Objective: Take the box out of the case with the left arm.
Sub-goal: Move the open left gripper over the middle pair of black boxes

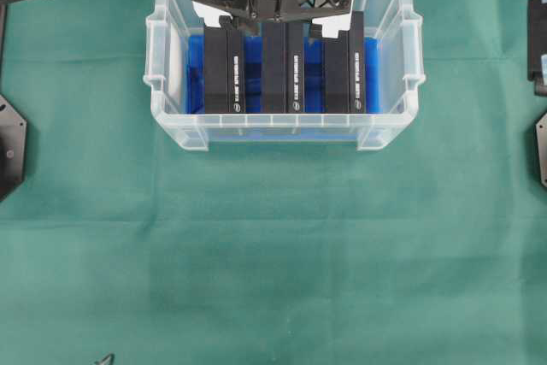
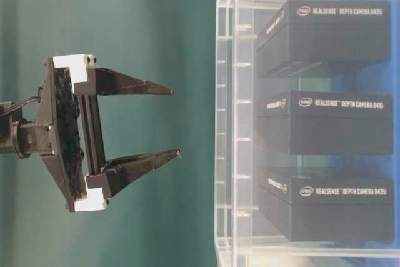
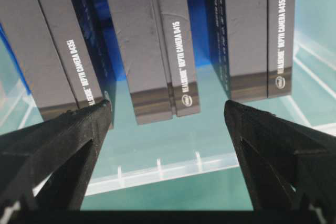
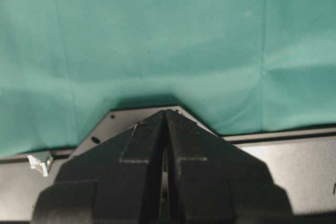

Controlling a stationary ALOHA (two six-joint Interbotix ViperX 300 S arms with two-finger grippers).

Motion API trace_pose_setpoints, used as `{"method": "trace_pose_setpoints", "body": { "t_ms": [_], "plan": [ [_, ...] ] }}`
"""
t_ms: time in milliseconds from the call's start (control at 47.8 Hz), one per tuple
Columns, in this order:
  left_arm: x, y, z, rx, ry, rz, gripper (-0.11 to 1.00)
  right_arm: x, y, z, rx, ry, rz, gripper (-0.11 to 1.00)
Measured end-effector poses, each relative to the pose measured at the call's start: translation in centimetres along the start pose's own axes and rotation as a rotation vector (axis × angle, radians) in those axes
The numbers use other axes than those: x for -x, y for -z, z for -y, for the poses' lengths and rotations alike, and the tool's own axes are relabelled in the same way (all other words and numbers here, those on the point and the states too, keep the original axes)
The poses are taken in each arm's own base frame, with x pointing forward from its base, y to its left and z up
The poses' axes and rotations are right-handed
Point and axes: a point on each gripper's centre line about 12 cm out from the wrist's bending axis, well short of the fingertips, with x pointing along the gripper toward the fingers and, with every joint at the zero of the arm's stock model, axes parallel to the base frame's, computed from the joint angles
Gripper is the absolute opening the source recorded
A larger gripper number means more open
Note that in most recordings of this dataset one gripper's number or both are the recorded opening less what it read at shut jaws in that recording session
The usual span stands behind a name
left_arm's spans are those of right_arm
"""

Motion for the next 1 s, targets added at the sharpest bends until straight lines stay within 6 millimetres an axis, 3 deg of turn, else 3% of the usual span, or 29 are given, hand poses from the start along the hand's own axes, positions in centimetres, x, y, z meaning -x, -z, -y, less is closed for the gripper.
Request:
{"method": "trace_pose_setpoints", "body": {
  "t_ms": [1004],
  "plan": [
    [0.00, -0.03, 0.13, 0.000, 0.011, 0.002, 0.87, -0.03, -0.02, -0.04, 0.000, 0.000, -0.001, 0.01]
  ]
}}
